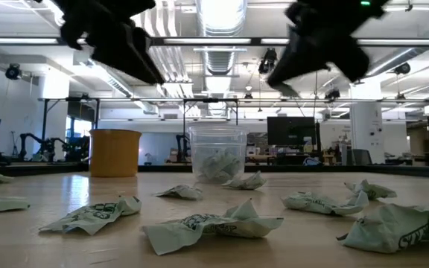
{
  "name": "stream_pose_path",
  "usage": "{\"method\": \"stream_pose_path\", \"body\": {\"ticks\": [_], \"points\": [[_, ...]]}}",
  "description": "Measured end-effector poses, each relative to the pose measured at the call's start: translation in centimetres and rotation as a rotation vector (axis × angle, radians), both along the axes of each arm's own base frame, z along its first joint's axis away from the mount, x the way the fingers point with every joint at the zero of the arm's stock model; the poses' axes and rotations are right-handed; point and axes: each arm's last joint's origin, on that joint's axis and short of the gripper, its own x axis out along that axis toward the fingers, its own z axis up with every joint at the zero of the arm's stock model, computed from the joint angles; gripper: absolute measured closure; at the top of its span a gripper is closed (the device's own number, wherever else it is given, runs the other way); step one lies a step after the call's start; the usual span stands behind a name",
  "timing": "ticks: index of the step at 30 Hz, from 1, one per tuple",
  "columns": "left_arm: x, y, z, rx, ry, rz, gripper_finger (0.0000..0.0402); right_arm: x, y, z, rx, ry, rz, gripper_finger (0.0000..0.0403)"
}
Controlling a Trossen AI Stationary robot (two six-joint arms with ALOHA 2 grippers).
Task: Pick and place Stevia / Truvia into bins
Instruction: Put the stevia packet into the transparent container
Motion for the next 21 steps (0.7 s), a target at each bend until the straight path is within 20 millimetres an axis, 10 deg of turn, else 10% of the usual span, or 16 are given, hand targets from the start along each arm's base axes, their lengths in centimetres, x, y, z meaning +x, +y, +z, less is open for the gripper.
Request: {"method": "stream_pose_path", "body": {"ticks": [8, 21], "points": [[-0.9, -1.7, -1.1, -0.091, 0.062, 0.03, 0.0204, 3.7, -4.7, 1.6, 0.075, -0.127, 0.109, 0.0392], [-1.3, -3.2, -1.3, -0.184, 0.043, 0.063, 0.0204, 4.0, -10.0, -0.7, 0.208, -0.211, 0.188, 0.039]]}}
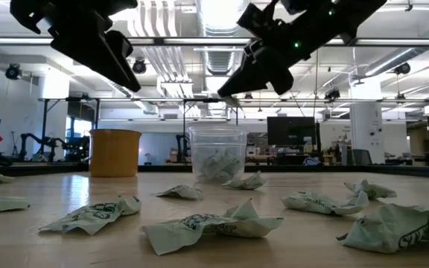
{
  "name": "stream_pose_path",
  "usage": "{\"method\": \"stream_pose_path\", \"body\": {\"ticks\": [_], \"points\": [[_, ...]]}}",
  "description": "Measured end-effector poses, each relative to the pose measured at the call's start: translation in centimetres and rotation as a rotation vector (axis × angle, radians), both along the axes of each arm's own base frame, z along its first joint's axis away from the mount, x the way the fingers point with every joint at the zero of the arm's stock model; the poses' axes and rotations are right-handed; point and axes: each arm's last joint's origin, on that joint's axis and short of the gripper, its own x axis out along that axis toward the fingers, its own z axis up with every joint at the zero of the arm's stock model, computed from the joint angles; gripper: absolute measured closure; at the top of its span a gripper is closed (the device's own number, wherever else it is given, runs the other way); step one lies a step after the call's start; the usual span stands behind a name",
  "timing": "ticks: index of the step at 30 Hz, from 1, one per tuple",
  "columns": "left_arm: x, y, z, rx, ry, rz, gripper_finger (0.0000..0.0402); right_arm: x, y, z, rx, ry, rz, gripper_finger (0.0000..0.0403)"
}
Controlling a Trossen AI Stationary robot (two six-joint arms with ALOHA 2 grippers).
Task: Pick and place Stevia / Truvia into bins
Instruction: Put the stevia packet into the transparent container
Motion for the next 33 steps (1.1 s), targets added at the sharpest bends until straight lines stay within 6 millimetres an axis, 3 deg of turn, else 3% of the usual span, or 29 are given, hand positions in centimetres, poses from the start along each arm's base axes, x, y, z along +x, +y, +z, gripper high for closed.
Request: {"method": "stream_pose_path", "body": {"ticks": [13, 22, 26, 33], "points": [[0.0, 0.0, -0.3, -0.011, -0.004, 0.011, 0.0204, -0.1, -3.3, -0.4, 0.189, -0.022, -0.004, 0.0382], [0.0, 0.0, -0.3, -0.011, -0.004, 0.011, 0.0204, -0.1, -3.3, -0.4, 0.195, -0.02, 0.005, 0.0287], [-0.2, -0.1, -0.6, -0.025, 0.012, 0.003, 0.0204, -0.5, -2.7, -0.3, 0.183, 0.017, 0.027, 0.0258], [-2.4, -1.2, -1.8, -0.137, 0.222, 0.062, 0.0215, -2.3, 0.1, -0.4, 0.158, 0.201, 0.124, 0.0246]]}}
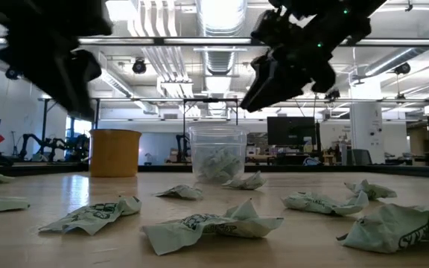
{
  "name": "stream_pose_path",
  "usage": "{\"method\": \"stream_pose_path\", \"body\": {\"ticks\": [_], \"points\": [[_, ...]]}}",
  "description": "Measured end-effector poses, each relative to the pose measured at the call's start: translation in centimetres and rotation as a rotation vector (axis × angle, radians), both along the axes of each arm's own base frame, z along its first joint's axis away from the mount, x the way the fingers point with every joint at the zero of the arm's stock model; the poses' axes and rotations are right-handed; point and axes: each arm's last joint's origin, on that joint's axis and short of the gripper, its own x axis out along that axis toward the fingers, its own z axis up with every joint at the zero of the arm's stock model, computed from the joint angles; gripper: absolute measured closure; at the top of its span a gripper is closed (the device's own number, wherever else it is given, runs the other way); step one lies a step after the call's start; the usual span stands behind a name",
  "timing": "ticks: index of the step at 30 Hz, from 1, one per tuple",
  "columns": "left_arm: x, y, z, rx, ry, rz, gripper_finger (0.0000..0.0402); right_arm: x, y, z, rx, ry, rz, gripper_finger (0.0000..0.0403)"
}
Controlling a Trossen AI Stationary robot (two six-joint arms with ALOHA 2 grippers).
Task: Pick and place Stevia / Truvia into bins
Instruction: Put the stevia packet into the transparent container
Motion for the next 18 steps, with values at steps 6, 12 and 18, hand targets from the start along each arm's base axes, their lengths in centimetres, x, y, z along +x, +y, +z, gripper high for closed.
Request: {"method": "stream_pose_path", "body": {"ticks": [6, 12, 18], "points": [[-2.4, -1.5, -0.7, -0.056, 0.152, 0.13, 0.0238, -0.9, 1.6, -0.1, 0.016, 0.069, 0.039, 0.0255], [-4.8, -0.7, -1.7, 0.048, 0.345, 0.334, 0.0258, -1.0, 2.2, -0.1, 0.019, 0.071, 0.051, 0.0268], [-5.9, 0.0, -2.6, 0.124, 0.453, 0.343, 0.0261, -1.0, 2.1, -0.1, 0.025, 0.073, 0.044, 0.0276]]}}
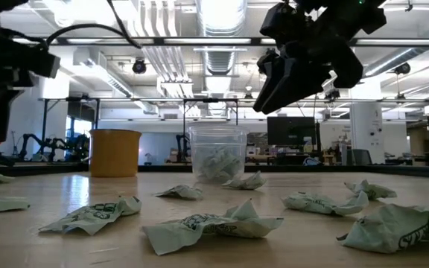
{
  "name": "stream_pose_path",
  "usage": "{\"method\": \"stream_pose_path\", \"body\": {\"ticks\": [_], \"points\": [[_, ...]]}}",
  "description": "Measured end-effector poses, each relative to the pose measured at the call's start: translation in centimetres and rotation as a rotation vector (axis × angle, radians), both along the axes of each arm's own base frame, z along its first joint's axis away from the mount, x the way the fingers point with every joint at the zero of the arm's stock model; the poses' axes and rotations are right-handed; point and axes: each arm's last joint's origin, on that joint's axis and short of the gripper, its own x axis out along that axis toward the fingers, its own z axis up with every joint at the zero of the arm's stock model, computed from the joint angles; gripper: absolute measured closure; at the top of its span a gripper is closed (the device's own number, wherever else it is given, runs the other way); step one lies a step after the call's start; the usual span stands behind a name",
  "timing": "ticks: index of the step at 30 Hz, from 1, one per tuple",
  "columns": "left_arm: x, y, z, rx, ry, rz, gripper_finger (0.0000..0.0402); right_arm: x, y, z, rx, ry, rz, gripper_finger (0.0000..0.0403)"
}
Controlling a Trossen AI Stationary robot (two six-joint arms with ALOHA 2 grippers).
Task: Pick and place Stevia / Truvia into bins
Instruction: Put the stevia packet into the transparent container
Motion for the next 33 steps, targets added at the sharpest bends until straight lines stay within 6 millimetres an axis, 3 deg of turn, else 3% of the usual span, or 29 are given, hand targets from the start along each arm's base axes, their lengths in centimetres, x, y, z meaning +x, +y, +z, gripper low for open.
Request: {"method": "stream_pose_path", "body": {"ticks": [10, 25, 33], "points": [[-1.5, 1.0, -2.5, 0.064, 0.106, -0.115, 0.0261, 0.0, 0.0, 0.0, 0.008, 0.0, -0.007, 0.028], [-2.9, 2.1, -5.5, 0.101, 0.098, -0.209, 0.0261, 0.0, 0.0, 0.0, 0.008, -0.001, -0.008, 0.0284], [-3.2, 2.3, -6.0, 0.105, 0.073, -0.2, 0.0261, 0.0, 0.0, 0.0, 0.008, -0.001, -0.008, 0.0289]]}}
